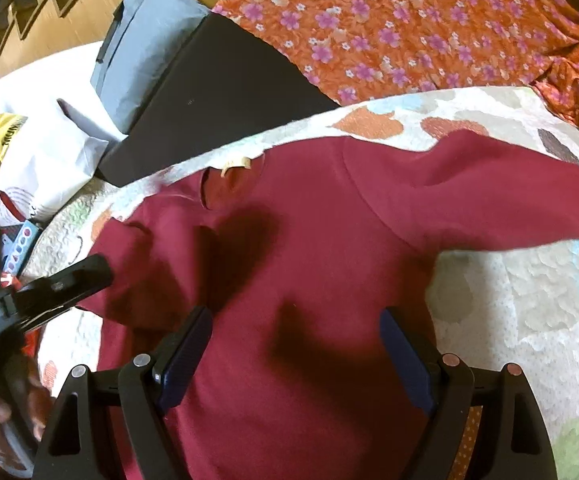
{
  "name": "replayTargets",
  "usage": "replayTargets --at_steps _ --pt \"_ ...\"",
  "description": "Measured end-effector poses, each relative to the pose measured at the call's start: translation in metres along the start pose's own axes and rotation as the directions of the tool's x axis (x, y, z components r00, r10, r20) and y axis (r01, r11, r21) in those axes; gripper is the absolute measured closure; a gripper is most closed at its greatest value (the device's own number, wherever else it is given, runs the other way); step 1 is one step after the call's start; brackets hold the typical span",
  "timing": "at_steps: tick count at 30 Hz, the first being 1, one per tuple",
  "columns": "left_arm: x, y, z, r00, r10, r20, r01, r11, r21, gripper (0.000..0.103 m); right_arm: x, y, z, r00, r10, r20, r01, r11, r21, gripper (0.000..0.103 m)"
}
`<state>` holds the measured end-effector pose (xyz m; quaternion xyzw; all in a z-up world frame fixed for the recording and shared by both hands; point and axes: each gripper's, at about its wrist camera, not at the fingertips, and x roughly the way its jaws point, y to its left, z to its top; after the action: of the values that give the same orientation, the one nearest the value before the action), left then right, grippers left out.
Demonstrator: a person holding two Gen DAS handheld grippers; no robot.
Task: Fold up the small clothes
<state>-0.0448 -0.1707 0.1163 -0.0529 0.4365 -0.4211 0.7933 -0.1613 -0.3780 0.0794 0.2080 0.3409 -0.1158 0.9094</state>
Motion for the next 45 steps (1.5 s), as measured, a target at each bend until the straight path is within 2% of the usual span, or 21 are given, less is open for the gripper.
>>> replayTargets --at_steps 3,5,8,10,13,14,15,16,17,20,22,25,27,30,31,34,37,39,41,43,45 --pt "-0.026 0.007 0.002 0.994 0.111 0.003 -0.111 0.994 -0.006 0.049 0.006 0.01 0.009 1.0 0.025 0.0 -0.025 0.999 -0.044 0.019" --pt "-0.042 0.023 -0.01 0.985 0.172 0.02 -0.171 0.985 -0.031 0.043 0.014 0.015 0.011 1.0 0.003 -0.001 -0.003 0.997 -0.081 0.019" --pt "-0.057 0.06 -0.024 0.958 0.283 0.041 -0.279 0.957 -0.082 0.04 0.03 0.015 0.016 0.997 -0.071 -0.039 0.066 0.989 -0.13 0.019" --pt "-0.057 0.087 -0.025 0.933 0.359 0.031 -0.353 0.929 -0.113 0.04 0.032 0.005 0.018 0.992 -0.125 -0.011 0.123 0.985 -0.118 0.019" --pt "-0.061 0.117 -0.018 0.924 0.381 0.03 -0.366 0.905 -0.217 0.04 0.047 -0.008 0.024 0.991 -0.133 -0.012 0.131 0.988 -0.082 0.019" --pt "-0.062 0.122 -0.017 0.922 0.385 0.034 -0.366 0.897 -0.248 0.04 0.055 -0.01 0.025 0.993 -0.114 -0.029 0.111 0.99 -0.083 0.028" --pt "-0.064 0.128 -0.015 0.922 0.385 0.041 -0.359 0.889 -0.284 0.04 0.069 -0.01 0.026 0.997 -0.055 -0.063 0.049 0.995 -0.091 0.072" --pt "-0.066 0.132 -0.012 0.924 0.38 0.05 -0.348 0.886 -0.307 0.04 0.075 -0.01 0.025 0.996 -0.035 -0.077 0.027 0.994 -0.101 0.094" --pt "-0.066 0.134 -0.011 0.923 0.381 0.058 -0.345 0.884 -0.316 0.04 0.075 -0.004 0.027 0.997 -0.057 -0.051 0.05 0.99 -0.131 0.097" --pt "-0.065 0.13 -0.01 0.908 0.414 0.069 -0.377 0.876 -0.302 0.04 0.052 0.013 0.042 0.997 -0.044 0.063 0.057 0.971 -0.23 0.098" --pt "-0.059 0.127 -0.01 0.905 0.42 0.065 -0.385 0.876 -0.29 0.04 0.032 0.02 0.064 0.979 -0.106 0.173 0.154 0.943 -0.295 0.098" --pt "-0.045 0.119 -0.008 0.91 0.412 0.052 -0.386 0.886 -0.258 0.04 0.028 0.004 0.092 0.956 -0.183 0.23 0.245 0.929 -0.278 0.098" --pt "-0.034 0.113 -0.008 0.909 0.415 0.036 -0.397 0.889 -0.226 0.04 0.036 -0.009 0.099 0.955 -0.194 0.224 0.247 0.938 -0.244 0.098" --pt "-0.016 0.099 -0.009 0.909 0.416 0.012 -0.409 0.898 -0.165 0.04 0.079 -0.033 0.097 0.928 -0.326 0.179 0.361 0.905 -0.226 0.098" --pt "-0.011 0.095 -0.01 0.909 0.416 0.008 -0.41 0.9 -0.145 0.04 0.091 -0.041 0.095 0.93 -0.339 0.144 0.364 0.906 -0.216 0.098" --pt "0.0 0.087 -0.012 0.901 0.435 0.002 -0.433 0.897 -0.093 0.04 0.093 -0.064 0.091 0.957 -0.285 0.047 0.289 0.946 -0.15 0.097" --pt "0.009 0.093 -0.013 0.892 0.451 -0.017 -0.451 0.887 -0.103 0.04 0.056 -0.075 0.079 0.968 -0.226 0.109 0.234 0.97 -0.062 0.096" --pt "0.017 0.099 -0.016 0.887 0.46 -0.05 -0.462 0.879 -0.119 0.04 0.044 -0.07 0.07 0.974 -0.195 0.112 0.204 0.977 -0.067 0.095" --pt "0.028 0.108 -0.021 0.876 0.474 -0.093 -0.482 0.867 -0.122 0.04 0.054 -0.055 0.056 0.988 -0.147 0.045 0.151 0.982 -0.113 0.095" --pt "0.034 0.114 -0.025 0.874 0.472 -0.118 -0.485 0.865 -0.133 0.04 0.079 -0.051 0.047 0.99 -0.138 -0.036 0.132 0.981 -0.144 0.095" --pt "0.034 0.115 -0.026 0.875 0.47 -0.116 -0.483 0.864 -0.141 0.04 0.092 -0.052 0.041 0.986 -0.164 -0.028 0.157 0.974 -0.163 0.095"
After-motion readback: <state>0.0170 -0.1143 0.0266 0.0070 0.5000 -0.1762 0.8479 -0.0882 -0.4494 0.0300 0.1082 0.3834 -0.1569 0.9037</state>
